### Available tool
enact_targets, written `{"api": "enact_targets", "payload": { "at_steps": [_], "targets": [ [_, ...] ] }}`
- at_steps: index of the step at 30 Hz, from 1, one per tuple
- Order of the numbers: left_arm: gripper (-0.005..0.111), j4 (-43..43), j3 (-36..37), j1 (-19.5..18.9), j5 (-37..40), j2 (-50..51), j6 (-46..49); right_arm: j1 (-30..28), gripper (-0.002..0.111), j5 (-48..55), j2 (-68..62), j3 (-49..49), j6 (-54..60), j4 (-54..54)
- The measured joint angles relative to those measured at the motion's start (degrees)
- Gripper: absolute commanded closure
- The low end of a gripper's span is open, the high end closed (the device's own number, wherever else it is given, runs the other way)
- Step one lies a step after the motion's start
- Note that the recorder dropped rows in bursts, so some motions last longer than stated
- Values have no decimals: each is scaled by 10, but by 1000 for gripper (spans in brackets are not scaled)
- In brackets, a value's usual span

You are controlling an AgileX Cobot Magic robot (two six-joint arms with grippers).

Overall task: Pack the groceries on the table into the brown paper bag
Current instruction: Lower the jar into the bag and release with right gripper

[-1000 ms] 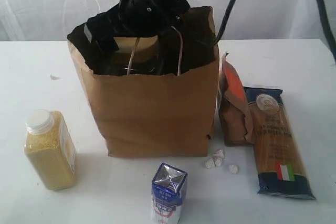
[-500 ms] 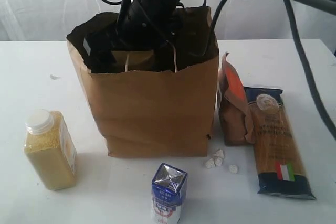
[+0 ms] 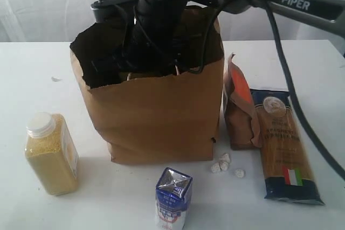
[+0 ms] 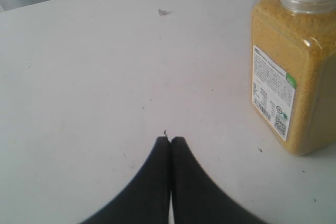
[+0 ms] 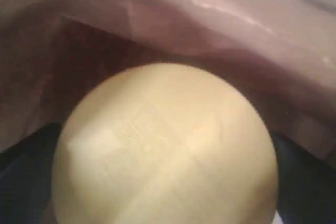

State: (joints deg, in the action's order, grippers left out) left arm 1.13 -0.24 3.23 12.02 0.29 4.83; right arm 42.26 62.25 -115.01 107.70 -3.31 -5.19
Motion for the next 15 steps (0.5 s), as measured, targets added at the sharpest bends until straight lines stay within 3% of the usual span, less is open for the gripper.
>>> {"api": "enact_targets", "payload": {
  "at_steps": [2,3,4,5,15],
  "targets": [
    [107,0,0,0,0,0,0,-2,52,1,0,0,9,-1],
    [107,0,0,0,0,0,0,-4,20,3,0,0,13,-3],
    [107,0,0,0,0,0,0,-4,7,4,0,0,13,-2],
    [107,0,0,0,0,0,0,-5,3,6,0,0,13,-2],
    [107,0,0,0,0,0,0,-5,3,19,17,0,13,-5]
  ]
}}
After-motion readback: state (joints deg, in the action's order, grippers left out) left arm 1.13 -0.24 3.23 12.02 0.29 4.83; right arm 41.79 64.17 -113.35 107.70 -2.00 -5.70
